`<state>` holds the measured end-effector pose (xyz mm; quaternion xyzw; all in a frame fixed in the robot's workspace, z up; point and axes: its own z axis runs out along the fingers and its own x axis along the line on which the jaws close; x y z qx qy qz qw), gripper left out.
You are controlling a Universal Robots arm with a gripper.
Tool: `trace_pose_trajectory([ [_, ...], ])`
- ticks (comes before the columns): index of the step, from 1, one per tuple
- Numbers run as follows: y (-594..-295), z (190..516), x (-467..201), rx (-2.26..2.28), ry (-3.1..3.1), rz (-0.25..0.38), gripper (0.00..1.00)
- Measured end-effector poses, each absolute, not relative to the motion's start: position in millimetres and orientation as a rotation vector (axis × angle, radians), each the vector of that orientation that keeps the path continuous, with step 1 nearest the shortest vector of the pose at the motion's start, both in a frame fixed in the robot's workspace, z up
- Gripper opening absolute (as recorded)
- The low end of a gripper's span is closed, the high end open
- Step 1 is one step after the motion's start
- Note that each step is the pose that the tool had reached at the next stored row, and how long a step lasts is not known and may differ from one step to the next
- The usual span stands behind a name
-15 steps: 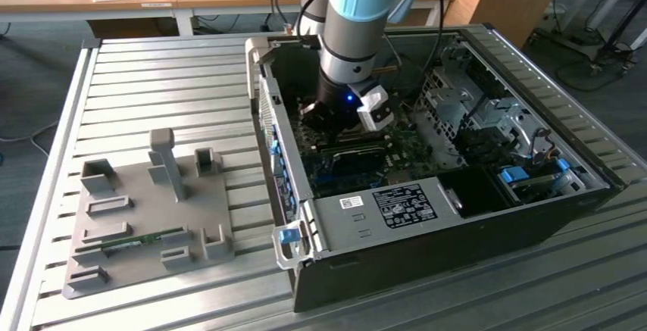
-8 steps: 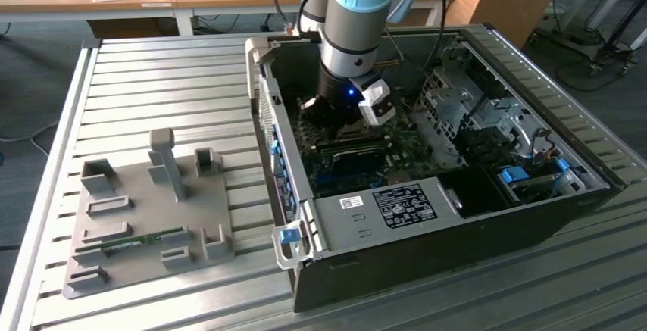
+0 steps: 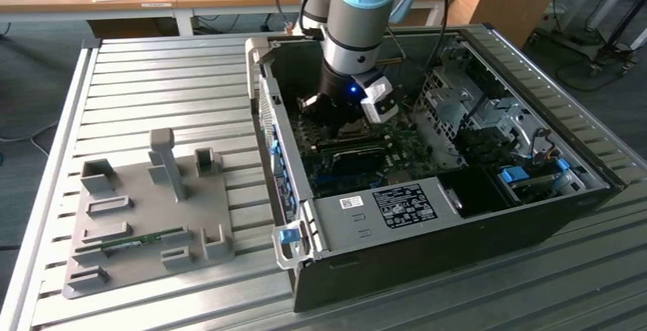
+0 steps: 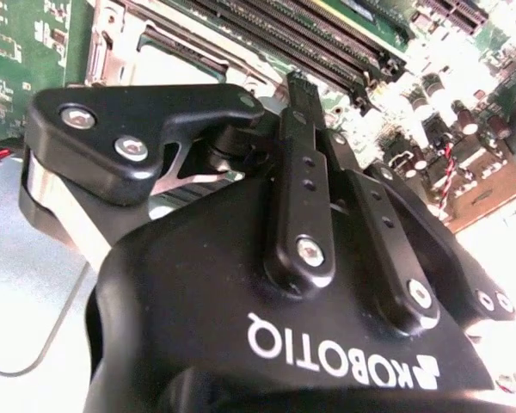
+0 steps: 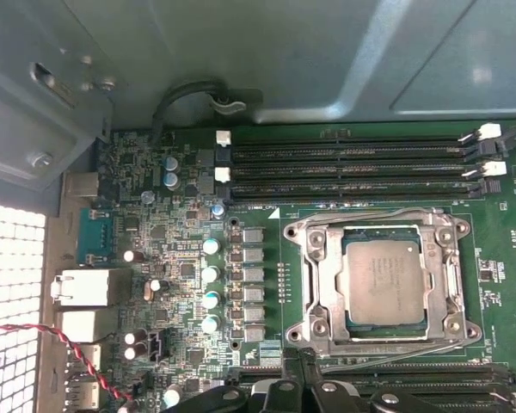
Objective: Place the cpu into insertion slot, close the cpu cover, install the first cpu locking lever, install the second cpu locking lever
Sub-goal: 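Install the second cpu locking lever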
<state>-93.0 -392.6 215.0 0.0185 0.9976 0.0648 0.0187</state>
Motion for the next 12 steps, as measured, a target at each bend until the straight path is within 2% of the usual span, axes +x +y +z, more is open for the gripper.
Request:
trace_pose_trajectory([
  [12,-393,239,-92,0.060,3.100,0.202,0.11],
])
